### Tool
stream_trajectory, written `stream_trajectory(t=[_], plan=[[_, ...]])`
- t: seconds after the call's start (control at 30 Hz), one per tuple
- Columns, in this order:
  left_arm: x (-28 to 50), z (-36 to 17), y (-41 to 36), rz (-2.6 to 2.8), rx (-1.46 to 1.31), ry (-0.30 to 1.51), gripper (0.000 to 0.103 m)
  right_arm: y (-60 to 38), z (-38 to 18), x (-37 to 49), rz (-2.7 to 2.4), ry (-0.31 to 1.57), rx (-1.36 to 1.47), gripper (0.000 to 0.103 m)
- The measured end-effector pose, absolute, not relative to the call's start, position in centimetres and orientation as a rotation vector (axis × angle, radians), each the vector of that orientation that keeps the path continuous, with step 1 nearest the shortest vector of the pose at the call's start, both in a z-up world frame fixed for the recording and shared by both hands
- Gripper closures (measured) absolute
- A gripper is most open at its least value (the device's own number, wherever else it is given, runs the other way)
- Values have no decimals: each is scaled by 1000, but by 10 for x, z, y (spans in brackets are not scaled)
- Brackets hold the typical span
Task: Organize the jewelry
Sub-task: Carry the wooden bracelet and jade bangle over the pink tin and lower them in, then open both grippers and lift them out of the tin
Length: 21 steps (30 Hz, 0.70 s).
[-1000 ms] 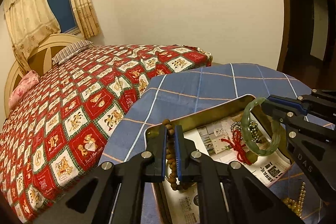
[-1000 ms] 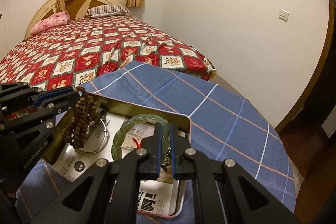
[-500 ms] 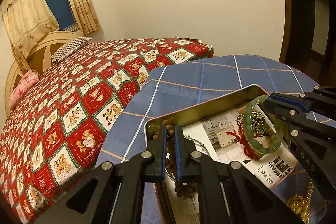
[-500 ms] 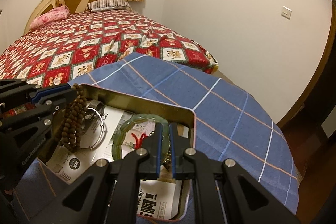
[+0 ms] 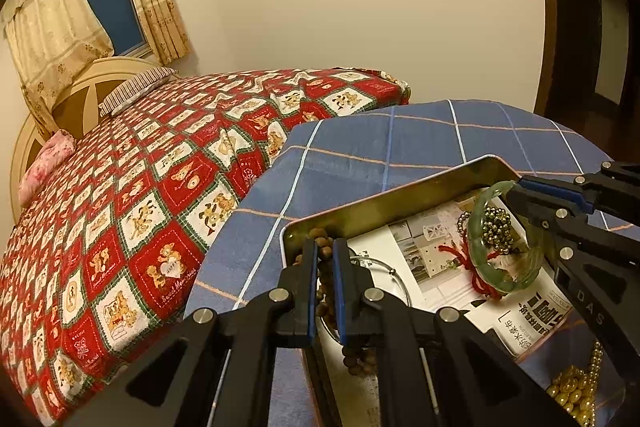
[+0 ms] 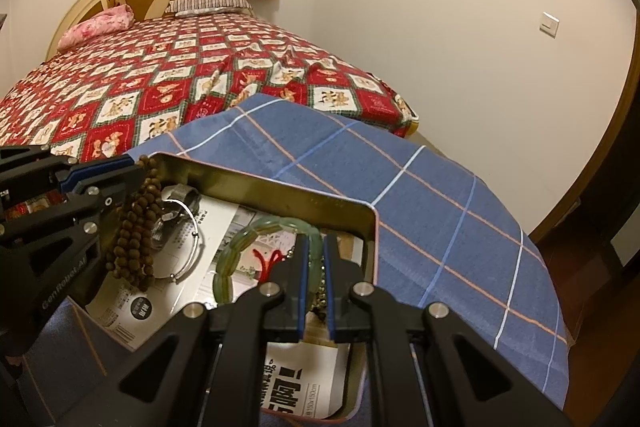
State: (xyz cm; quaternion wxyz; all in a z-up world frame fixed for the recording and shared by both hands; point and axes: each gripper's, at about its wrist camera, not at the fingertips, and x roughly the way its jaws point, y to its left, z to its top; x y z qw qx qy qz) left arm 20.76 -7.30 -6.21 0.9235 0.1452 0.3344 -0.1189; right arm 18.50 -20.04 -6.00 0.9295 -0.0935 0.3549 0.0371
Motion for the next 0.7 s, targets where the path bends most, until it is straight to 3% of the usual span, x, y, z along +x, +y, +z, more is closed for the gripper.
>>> stream_trajectory(t=[0.53, 0.63, 0.67, 0.7], plan=[[204, -60, -75, -254, 308, 680, 96, -201, -62, 186, 76, 734, -191, 94], [201, -58, -76, -252, 316, 679, 94, -202, -59, 183, 74, 718, -181, 89], [200, -56, -76, -241, 316, 679, 92, -203, -59, 182, 69, 715, -178, 79], [199, -54, -75, -239, 313, 677, 78, -203, -58, 181, 70, 714, -172, 73]])
